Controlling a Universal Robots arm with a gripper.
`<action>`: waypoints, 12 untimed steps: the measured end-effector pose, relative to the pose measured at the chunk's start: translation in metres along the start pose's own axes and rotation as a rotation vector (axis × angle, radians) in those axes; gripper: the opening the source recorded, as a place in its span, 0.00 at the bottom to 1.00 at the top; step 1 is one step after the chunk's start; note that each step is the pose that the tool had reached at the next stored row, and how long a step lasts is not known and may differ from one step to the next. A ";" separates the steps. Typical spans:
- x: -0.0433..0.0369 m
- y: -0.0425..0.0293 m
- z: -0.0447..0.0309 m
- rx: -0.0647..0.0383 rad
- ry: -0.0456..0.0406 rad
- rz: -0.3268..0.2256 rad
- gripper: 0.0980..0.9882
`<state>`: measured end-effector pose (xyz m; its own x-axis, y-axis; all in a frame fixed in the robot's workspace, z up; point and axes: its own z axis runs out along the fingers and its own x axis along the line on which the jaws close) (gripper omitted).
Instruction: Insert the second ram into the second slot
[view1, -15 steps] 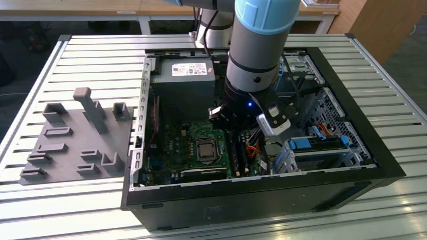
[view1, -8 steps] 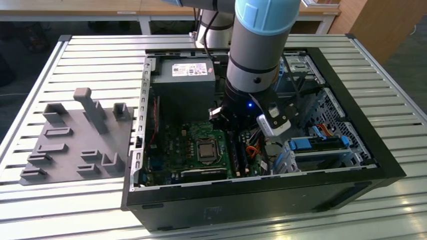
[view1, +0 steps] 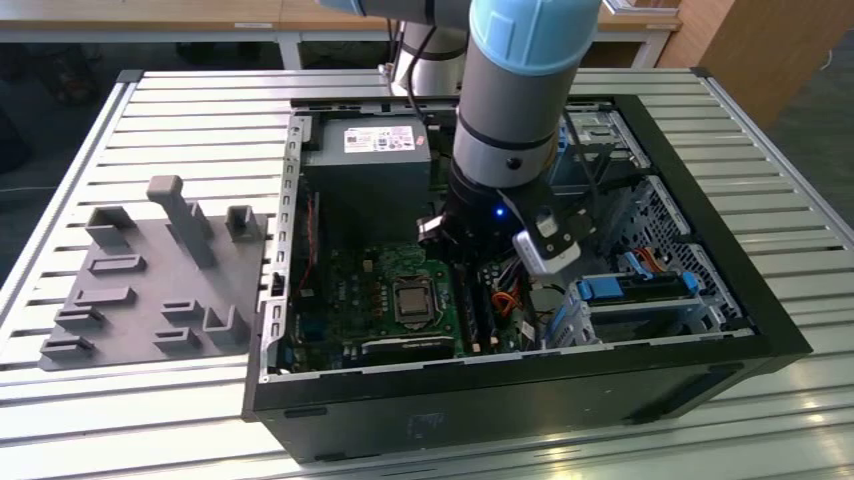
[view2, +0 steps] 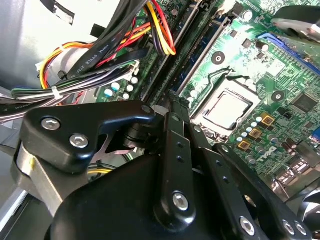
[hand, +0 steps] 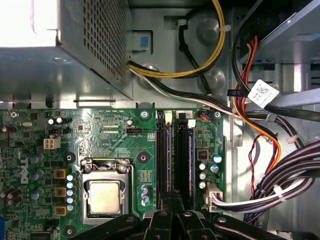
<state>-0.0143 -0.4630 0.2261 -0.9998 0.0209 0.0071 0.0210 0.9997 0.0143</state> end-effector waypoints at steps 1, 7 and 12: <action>0.0000 0.0000 0.0007 0.000 0.0000 0.000 0.01; 0.0000 -0.0001 0.0038 0.000 0.0000 0.000 0.01; 0.0000 -0.0002 0.0071 0.001 0.0003 0.000 0.01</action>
<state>-0.0144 -0.4631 0.2190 -0.9998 0.0209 0.0074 0.0210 0.9997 0.0131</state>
